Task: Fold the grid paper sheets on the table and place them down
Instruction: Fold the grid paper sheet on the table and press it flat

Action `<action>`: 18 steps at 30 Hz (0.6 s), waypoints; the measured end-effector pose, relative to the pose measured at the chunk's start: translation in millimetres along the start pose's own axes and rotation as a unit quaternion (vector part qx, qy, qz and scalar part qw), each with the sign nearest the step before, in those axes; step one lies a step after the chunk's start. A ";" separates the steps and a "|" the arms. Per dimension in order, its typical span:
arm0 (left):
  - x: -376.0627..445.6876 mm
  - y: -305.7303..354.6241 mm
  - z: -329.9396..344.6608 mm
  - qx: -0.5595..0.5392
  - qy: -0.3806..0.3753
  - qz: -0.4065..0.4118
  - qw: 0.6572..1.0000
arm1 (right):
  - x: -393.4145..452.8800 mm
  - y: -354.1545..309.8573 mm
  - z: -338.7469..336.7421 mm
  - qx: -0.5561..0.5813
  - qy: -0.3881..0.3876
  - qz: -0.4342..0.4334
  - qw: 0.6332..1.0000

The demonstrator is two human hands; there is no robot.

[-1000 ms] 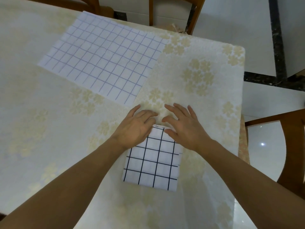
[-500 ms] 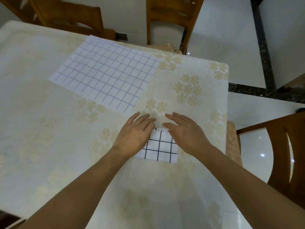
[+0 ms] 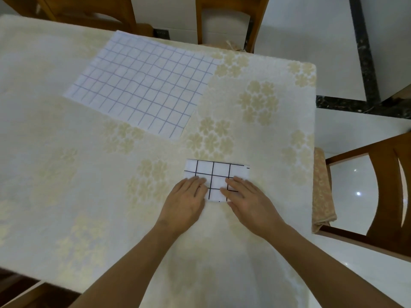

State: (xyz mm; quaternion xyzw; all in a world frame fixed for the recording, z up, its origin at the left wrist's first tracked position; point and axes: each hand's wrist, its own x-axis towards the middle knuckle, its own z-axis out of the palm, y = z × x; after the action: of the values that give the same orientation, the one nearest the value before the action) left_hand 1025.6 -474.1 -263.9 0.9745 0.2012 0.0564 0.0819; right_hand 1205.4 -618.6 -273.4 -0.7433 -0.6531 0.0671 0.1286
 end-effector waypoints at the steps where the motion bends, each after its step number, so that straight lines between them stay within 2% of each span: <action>1: -5.5 1.6 2.6 -0.005 -0.002 -0.002 1.000 | -5.0 -1.4 3.4 0.001 -0.002 0.007 1.000; 7: -9.3 3.8 -0.6 -0.048 0.023 0.021 0.998 | -13.2 -4.3 8.7 0.005 0.012 0.036 0.999; 11: 15.5 -9.4 -1.2 -0.030 0.036 0.032 0.998 | 10.0 -10.8 8.4 -0.002 0.040 0.070 0.997; 15: 36.1 -22.4 5.5 0.023 -0.058 0.027 0.998 | 40.4 -18.2 11.7 -0.026 -0.012 0.115 0.993; 18: 39.4 -26.0 16.0 0.048 -0.117 0.019 0.992 | 51.3 -16.9 17.5 -0.055 -0.058 0.105 0.991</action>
State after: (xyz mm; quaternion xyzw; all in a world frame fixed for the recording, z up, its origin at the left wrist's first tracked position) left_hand 1053.8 -437.0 -281.2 0.9809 0.1738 -0.0663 0.0567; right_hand 1191.7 -564.1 -281.9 -0.8087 -0.5802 0.0873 0.0412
